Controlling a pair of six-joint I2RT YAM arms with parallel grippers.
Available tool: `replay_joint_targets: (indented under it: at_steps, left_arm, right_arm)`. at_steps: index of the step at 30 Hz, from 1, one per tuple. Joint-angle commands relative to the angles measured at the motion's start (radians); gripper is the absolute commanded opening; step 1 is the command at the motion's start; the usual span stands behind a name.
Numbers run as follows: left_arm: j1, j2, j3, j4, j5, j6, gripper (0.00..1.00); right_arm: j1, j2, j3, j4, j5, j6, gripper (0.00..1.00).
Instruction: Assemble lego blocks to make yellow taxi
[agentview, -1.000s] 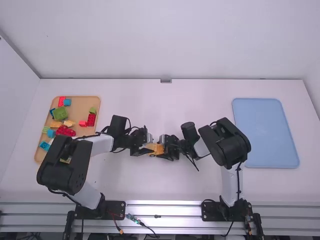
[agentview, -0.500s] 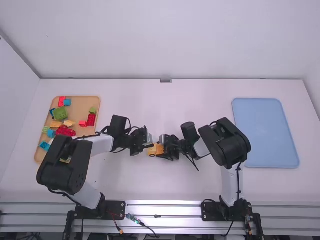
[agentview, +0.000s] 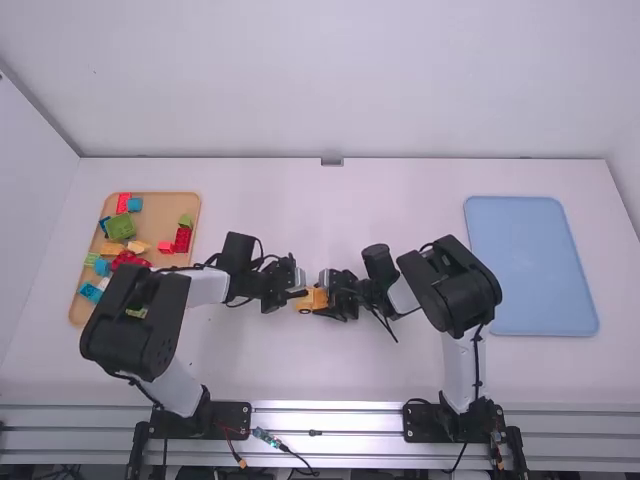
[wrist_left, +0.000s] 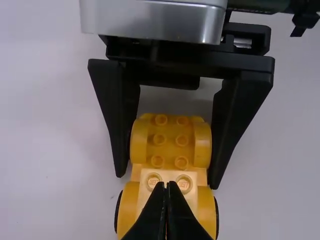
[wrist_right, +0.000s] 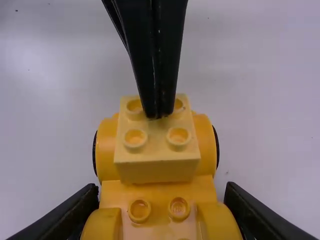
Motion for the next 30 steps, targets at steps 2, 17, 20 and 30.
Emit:
replay_joint_targets:
  at_steps: [2,17,20,30]
  left_arm:
    - [-0.003,0.02,0.009,-0.006,0.004,0.003,0.02]
    - [-0.029,0.1,0.01,0.007,-0.016,0.003,0.02]
    - [-0.03,0.101,0.01,-0.015,-0.092,-0.005,0.02]
    - [-0.031,0.135,-0.014,-0.01,-0.179,-0.008,0.02]
  right_arm:
    - [-0.003,0.011,0.006,-0.002,-0.006,0.003,0.64]
    - [-0.003,0.011,0.005,0.002,-0.006,0.003,0.64]
    - [-0.004,0.011,0.005,0.002,-0.006,0.004,0.64]
    - [-0.003,0.011,0.026,-0.028,-0.007,0.003,0.64]
